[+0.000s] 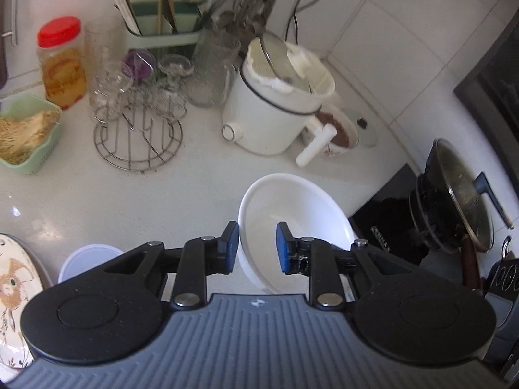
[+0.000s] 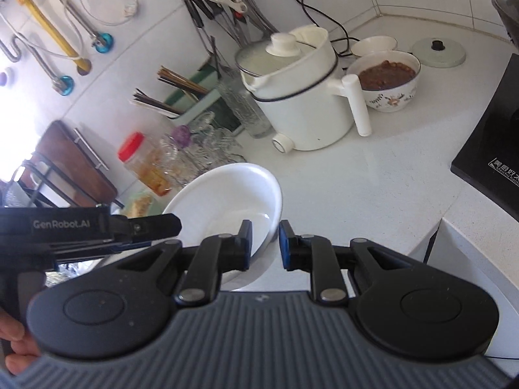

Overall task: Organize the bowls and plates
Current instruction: 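Lift the ceramic bowl and lower it into the nested plastic bowls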

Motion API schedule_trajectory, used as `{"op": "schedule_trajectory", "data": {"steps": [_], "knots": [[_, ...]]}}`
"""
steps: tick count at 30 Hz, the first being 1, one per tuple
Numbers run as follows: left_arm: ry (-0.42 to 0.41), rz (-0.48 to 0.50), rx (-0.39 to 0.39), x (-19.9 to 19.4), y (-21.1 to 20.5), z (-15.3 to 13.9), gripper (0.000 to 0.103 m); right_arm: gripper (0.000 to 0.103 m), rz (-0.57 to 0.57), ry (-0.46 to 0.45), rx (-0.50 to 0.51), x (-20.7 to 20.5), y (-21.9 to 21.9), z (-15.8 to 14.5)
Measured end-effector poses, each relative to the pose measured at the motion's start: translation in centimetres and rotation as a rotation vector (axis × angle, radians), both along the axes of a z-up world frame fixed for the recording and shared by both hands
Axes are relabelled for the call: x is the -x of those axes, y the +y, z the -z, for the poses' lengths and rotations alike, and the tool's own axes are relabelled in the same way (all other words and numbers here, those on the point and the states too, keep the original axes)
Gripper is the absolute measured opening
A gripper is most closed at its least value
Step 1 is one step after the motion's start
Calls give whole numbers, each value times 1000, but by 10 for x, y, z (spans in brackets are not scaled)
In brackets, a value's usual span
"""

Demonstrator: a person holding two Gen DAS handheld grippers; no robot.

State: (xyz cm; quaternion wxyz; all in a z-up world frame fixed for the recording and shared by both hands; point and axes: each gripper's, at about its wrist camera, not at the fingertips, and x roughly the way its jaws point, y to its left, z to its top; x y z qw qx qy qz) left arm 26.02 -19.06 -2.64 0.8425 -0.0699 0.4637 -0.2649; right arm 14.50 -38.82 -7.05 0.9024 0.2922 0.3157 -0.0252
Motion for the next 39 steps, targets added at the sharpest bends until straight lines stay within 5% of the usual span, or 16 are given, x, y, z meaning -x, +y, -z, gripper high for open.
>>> {"op": "schedule_trajectory", "data": {"steps": [19, 39], "knots": [[-25, -234, 47, 41, 84, 3, 28, 21, -194, 30, -34, -2, 53, -17], [86, -471, -45, 22, 145, 67, 28, 23, -429, 168, 32, -69, 125, 22]]}}
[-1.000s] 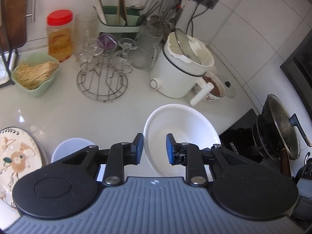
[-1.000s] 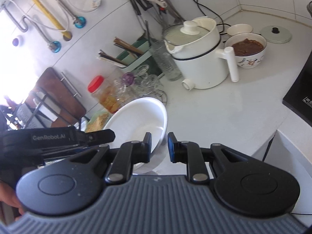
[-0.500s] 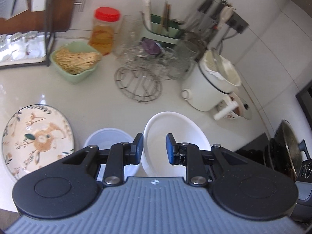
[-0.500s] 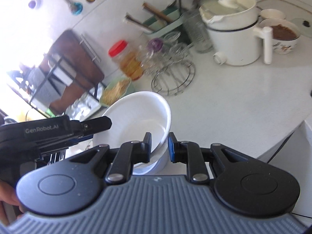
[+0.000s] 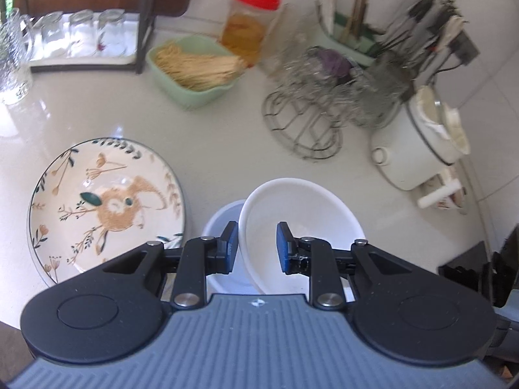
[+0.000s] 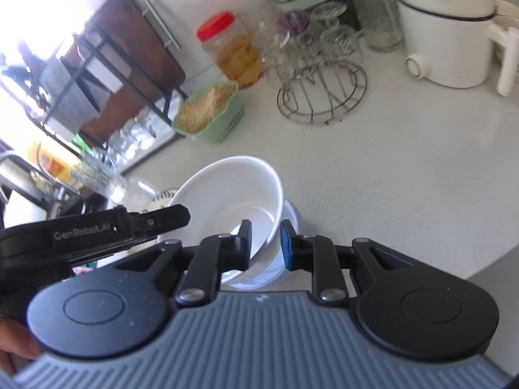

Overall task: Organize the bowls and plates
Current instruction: 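Lift the ceramic bowl and lower it into the nested plastic bowls, then grasp the rim of the stacked bowls with the right gripper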

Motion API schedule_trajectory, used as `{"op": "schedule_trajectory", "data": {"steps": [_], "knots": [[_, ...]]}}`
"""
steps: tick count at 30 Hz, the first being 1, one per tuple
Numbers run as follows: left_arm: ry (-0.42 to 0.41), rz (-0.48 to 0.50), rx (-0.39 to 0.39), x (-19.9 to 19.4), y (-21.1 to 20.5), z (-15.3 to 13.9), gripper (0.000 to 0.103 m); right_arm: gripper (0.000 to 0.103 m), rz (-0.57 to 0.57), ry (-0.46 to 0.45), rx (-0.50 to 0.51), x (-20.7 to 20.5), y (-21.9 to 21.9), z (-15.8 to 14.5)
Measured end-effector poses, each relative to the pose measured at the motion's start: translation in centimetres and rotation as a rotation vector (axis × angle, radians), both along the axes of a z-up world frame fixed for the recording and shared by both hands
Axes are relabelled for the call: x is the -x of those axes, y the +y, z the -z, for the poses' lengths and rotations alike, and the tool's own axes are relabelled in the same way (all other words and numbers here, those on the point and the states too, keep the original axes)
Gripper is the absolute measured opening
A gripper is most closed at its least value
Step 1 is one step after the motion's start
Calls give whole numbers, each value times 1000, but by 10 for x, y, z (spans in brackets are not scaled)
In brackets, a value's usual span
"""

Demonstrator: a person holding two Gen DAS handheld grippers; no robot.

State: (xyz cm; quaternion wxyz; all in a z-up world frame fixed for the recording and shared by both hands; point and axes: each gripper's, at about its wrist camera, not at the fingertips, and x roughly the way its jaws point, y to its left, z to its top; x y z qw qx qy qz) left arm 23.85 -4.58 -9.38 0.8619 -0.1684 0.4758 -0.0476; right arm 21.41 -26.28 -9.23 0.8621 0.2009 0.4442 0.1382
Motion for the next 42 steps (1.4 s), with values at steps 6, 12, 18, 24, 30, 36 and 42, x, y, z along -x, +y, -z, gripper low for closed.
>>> {"op": "schedule_trajectory", "data": {"steps": [6, 12, 18, 24, 30, 36, 42], "knots": [[41, -48, -10, -8, 8, 23, 28, 23, -99, 7, 63, -15, 18, 20], [69, -51, -21, -11, 8, 37, 29, 23, -148, 33, 96, -25, 24, 34], [109, -72, 38, -14, 20, 44, 36, 30, -129, 57, 111, -30, 28, 38], [139, -110, 105, -6, 37, 45, 43, 41, -121, 42, 117, -30, 24, 28], [174, -108, 132, 0, 35, 57, 48, 41, -111, 42, 114, -33, 16, 26], [184, -117, 122, 1, 25, 68, 48, 41, -117, 53, 96, -36, 12, 38], [239, -146, 108, -3, 19, 85, 48, 41, -133, 84, 58, -39, 10, 57]]}}
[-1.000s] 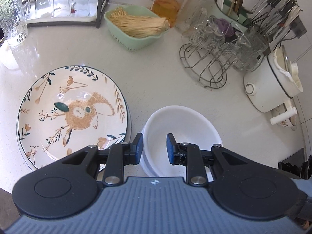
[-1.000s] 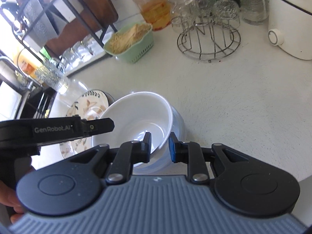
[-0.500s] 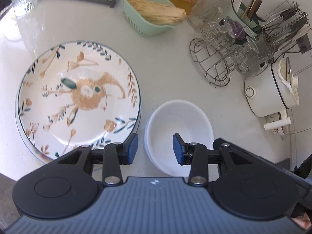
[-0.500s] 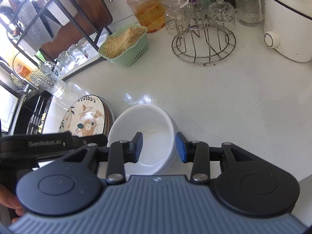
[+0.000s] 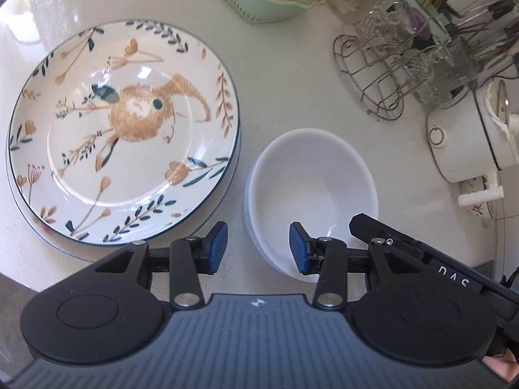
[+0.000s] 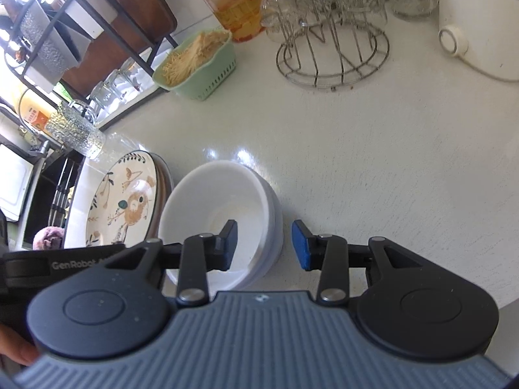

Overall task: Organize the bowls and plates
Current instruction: 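Grasp the rim of the stacked bowls with the right gripper, then lift the bowl stack and lower it onto the bird-design plate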

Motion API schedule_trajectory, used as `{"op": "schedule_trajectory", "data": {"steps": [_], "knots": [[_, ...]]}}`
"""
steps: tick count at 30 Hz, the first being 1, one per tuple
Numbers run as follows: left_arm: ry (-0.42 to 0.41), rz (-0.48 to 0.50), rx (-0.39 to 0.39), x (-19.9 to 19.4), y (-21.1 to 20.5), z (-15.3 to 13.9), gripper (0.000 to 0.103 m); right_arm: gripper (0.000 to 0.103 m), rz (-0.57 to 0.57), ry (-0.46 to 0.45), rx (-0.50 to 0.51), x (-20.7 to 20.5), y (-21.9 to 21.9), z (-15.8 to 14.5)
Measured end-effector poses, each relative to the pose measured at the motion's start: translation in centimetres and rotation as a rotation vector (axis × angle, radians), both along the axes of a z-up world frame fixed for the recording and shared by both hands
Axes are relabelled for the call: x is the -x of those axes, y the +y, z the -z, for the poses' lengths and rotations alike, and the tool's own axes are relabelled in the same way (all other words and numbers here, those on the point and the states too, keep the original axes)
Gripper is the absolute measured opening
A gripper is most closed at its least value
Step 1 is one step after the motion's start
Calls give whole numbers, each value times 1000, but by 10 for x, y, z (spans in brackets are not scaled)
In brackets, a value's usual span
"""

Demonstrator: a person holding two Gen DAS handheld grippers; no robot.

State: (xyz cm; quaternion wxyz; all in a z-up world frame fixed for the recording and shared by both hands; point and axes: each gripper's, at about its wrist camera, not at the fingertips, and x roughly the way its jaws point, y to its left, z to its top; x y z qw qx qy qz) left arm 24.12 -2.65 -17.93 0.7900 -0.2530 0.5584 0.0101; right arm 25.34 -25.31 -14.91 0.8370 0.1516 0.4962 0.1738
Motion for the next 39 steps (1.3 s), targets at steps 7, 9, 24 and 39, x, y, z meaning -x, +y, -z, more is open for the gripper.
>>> {"op": "schedule_trajectory", "data": {"steps": [7, 9, 24, 39], "knots": [[3, -30, 0, -3, -6, 9, 46, 39, -60, 43, -21, -9, 3, 17], [5, -14, -40, -6, -13, 11, 46, 39, -78, 52, -25, -11, 4, 21], [-15, 63, -35, -13, -24, -1, 37, 31, -63, 20, -53, -7, -2, 14], [-87, 180, -61, -5, -19, -67, 38, 31, 15, -99, -45, 23, 4, -41]]}}
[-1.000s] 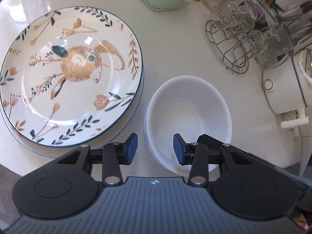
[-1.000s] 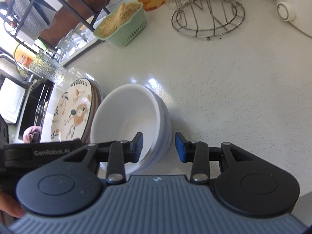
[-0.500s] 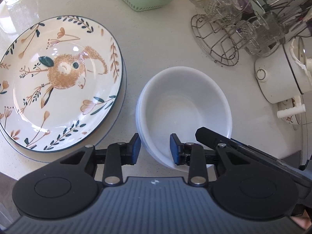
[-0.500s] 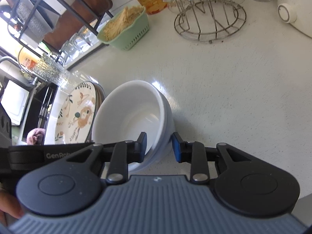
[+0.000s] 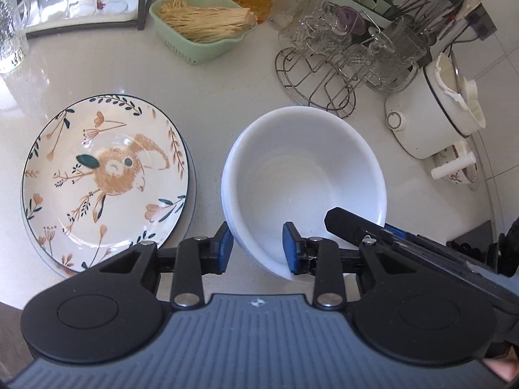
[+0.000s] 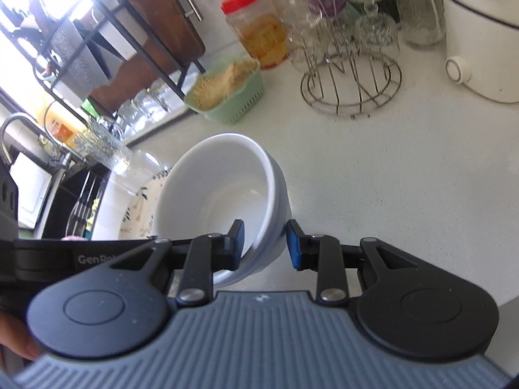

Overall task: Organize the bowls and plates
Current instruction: 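Lift the bowl stack and lower it onto the bird-design plate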

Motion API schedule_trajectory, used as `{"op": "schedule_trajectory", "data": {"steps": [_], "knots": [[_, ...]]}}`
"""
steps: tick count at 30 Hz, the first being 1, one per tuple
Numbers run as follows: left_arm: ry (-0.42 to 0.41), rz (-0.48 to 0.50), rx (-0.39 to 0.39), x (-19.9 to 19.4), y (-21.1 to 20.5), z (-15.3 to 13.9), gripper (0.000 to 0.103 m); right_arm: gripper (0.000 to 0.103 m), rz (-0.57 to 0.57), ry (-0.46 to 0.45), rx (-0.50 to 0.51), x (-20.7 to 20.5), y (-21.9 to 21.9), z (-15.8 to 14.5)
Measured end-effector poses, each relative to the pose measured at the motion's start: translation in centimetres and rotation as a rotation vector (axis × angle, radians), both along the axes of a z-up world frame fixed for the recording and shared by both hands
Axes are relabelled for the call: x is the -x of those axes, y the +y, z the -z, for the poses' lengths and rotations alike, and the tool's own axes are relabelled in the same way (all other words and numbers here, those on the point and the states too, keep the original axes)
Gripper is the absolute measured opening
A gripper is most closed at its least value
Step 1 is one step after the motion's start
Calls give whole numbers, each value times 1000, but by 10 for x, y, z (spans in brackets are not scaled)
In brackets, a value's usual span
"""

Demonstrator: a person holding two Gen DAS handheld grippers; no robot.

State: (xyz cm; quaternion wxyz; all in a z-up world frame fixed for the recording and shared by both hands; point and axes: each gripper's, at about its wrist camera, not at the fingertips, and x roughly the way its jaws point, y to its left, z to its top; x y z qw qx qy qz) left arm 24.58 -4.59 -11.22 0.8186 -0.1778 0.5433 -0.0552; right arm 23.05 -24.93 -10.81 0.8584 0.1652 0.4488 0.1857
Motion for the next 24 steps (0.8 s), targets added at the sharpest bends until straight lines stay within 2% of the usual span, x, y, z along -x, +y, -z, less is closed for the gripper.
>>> {"op": "schedule_trajectory", "data": {"steps": [4, 9, 12, 16, 21, 24], "knots": [[-16, 40, 0, 7, 9, -20, 38, 32, 41, -22, 2, 10, 5, -20], [-93, 108, -11, 22, 26, -50, 38, 31, 77, -44, -3, 26, 17, -45], [-109, 127, -3, 25, 45, -62, 38, 32, 113, -51, -12, 32, 29, -58], [-153, 159, -38, 33, 73, -86, 38, 32, 143, -78, -16, 43, 54, -76], [-184, 144, -37, 42, 114, -104, 37, 31, 142, -117, -44, 55, 86, -93], [-182, 120, -35, 45, 133, -104, 37, 31, 137, -118, -66, 57, 105, -94]]}}
